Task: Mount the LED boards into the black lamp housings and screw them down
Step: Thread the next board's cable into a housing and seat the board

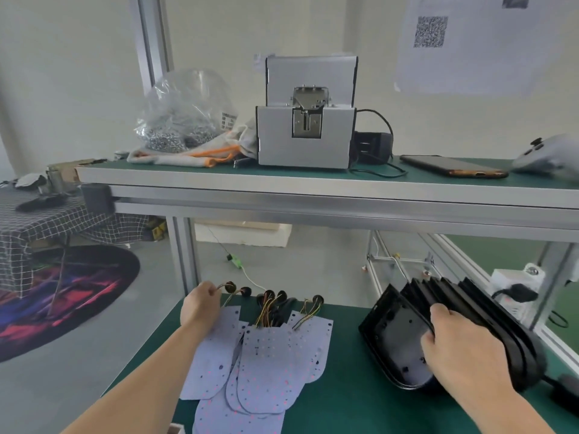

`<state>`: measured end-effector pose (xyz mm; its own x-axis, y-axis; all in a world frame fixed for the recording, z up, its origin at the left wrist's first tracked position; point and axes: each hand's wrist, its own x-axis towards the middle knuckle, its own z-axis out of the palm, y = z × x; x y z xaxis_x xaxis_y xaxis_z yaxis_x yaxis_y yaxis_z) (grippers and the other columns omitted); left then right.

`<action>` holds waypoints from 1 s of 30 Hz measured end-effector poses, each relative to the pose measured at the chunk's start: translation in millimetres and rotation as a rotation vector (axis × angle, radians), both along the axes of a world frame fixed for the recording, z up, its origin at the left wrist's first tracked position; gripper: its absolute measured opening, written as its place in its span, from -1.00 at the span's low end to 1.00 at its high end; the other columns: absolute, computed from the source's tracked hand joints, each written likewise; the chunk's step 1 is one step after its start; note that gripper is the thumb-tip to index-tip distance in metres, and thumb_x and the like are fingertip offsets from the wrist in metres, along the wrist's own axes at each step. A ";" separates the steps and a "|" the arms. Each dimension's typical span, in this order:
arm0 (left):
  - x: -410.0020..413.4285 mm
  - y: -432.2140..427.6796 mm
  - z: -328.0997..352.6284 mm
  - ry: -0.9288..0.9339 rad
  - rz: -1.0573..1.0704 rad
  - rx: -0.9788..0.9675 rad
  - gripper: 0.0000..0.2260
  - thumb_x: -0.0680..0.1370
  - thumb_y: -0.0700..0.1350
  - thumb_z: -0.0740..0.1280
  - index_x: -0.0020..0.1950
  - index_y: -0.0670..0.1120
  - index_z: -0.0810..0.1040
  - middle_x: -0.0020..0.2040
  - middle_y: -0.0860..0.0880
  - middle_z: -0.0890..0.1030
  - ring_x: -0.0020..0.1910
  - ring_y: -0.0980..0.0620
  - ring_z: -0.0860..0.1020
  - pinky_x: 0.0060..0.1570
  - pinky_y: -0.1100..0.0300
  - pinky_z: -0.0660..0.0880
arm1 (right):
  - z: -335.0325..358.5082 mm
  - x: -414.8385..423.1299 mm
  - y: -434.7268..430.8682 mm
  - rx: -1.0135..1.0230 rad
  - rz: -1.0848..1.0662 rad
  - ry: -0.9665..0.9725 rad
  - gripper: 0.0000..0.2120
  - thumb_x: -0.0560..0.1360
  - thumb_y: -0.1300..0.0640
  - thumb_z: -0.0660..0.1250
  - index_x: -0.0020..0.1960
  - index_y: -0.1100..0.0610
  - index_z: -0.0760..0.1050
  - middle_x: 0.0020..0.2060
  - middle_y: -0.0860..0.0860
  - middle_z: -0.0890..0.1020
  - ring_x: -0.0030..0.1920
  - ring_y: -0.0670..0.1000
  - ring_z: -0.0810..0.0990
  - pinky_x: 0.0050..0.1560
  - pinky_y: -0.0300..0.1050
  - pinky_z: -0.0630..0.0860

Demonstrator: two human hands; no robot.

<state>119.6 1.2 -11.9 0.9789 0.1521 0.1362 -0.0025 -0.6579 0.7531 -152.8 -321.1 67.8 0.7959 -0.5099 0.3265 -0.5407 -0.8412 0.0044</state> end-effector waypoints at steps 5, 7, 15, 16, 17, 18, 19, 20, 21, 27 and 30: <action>-18.6 1.6 24.4 -0.035 -0.044 -0.088 -0.81 0.60 -0.11 0.23 -0.15 -0.15 0.52 -0.21 -0.15 0.58 -0.26 -0.11 0.49 -0.26 0.11 0.37 | -2.8 -8.4 -2.0 0.028 -0.005 -0.040 -0.86 0.60 0.04 0.17 -0.08 0.01 0.24 -0.38 -0.10 0.38 -0.34 0.07 0.39 -0.42 -0.05 0.21; -31.6 3.6 32.2 -0.038 -0.087 -0.194 -0.82 0.59 -0.12 0.26 -0.17 -0.11 0.57 -0.21 -0.14 0.60 -0.23 -0.14 0.53 -0.25 0.12 0.39 | -3.8 -15.5 1.1 0.074 0.009 -0.079 -0.86 0.60 0.05 0.18 -0.08 0.03 0.25 -0.38 -0.09 0.39 -0.34 0.08 0.40 -0.39 -0.04 0.25; -113.4 0.6 74.5 -0.128 -0.154 -0.564 -0.86 0.59 -0.18 0.32 -0.03 -0.07 0.69 -0.13 0.00 0.66 -0.23 0.13 0.51 -0.21 0.30 0.41 | -24.5 -65.9 26.2 0.462 0.157 -0.084 -0.78 0.57 0.01 0.29 -0.17 0.00 0.29 -0.31 -0.06 0.53 -0.20 0.11 0.52 -0.23 -0.02 0.42; -123.8 -0.8 81.0 -0.135 -0.164 -0.607 -0.87 0.60 -0.17 0.34 0.01 -0.07 0.69 -0.14 0.01 0.64 -0.24 0.16 0.48 -0.19 0.33 0.40 | -28.9 -73.6 31.0 0.499 0.189 -0.035 -0.76 0.56 -0.01 0.31 -0.18 -0.02 0.29 -0.29 -0.07 0.54 -0.16 0.11 0.54 -0.18 -0.02 0.44; -134.3 -2.6 86.8 -0.137 -0.184 -0.639 -0.87 0.60 -0.16 0.34 0.02 -0.07 0.69 -0.16 0.01 0.62 -0.26 0.17 0.46 -0.19 0.33 0.40 | -33.6 -80.9 34.7 0.528 0.225 0.004 -0.75 0.56 -0.03 0.32 -0.19 -0.05 0.29 -0.28 -0.07 0.54 -0.13 0.11 0.55 -0.13 -0.02 0.46; -145.1 -4.4 91.7 -0.134 -0.217 -0.660 -0.87 0.61 -0.15 0.34 0.02 -0.07 0.69 -0.19 0.02 0.60 -0.29 0.15 0.43 -0.22 0.32 0.39 | -38.0 -88.0 37.6 0.550 0.259 0.037 -0.75 0.55 -0.04 0.33 -0.20 -0.07 0.29 -0.29 -0.08 0.53 -0.12 0.09 0.54 -0.09 -0.03 0.47; -156.4 -6.5 96.0 -0.127 -0.268 -0.680 -0.87 0.62 -0.14 0.33 0.02 -0.06 0.69 -0.25 0.02 0.57 -0.34 0.12 0.39 -0.28 0.29 0.35 | -43.2 -94.5 39.1 0.558 0.291 0.064 -0.75 0.55 -0.04 0.34 -0.20 -0.09 0.29 -0.30 -0.09 0.51 -0.14 0.06 0.51 -0.08 -0.04 0.47; -168.1 -9.1 100.2 -0.119 -0.335 -0.701 -0.86 0.62 -0.14 0.33 0.02 -0.06 0.69 -0.32 0.01 0.51 -0.39 0.08 0.33 -0.34 0.25 0.29 | -47.6 -100.8 40.3 0.558 0.314 0.103 -0.74 0.55 -0.04 0.33 -0.21 -0.11 0.27 -0.32 -0.10 0.48 -0.17 0.03 0.46 -0.08 -0.06 0.47; -179.7 -12.7 104.8 -0.114 -0.404 -0.716 -0.86 0.63 -0.14 0.32 0.03 -0.06 0.69 -0.37 0.00 0.45 -0.41 0.06 0.27 -0.36 0.20 0.24 | -51.6 -105.9 41.0 0.557 0.330 0.137 -0.72 0.56 -0.04 0.32 -0.22 -0.12 0.24 -0.33 -0.10 0.46 -0.19 0.02 0.42 -0.09 -0.08 0.46; -252.0 -39.3 130.6 -0.116 -0.670 -0.717 -0.83 0.63 -0.18 0.30 0.04 -0.09 0.71 -0.40 -0.09 0.30 -0.42 0.05 0.23 -0.35 0.21 0.20 | -66.2 -129.4 47.0 0.683 0.279 0.190 -0.80 0.54 0.06 0.27 -0.16 0.07 0.27 -0.27 -0.02 0.47 -0.28 0.03 0.43 -0.29 -0.14 0.33; -284.8 -46.3 139.4 -0.111 -0.763 -0.723 -0.84 0.62 -0.23 0.31 0.06 -0.20 0.69 -0.45 -0.05 0.38 -0.47 0.11 0.26 -0.39 0.42 0.32 | -69.0 -141.0 50.5 0.677 0.255 0.225 -0.66 0.55 -0.19 0.27 -0.16 0.06 0.31 -0.27 -0.03 0.54 -0.37 -0.03 0.54 -0.29 -0.13 0.43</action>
<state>-165.2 -45.1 127.6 0.8369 -0.4181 0.3533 -0.3188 0.1522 0.9355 -293.8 -270.6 -1.2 0.9264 -0.3326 -0.1764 -0.3761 -0.7984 -0.4701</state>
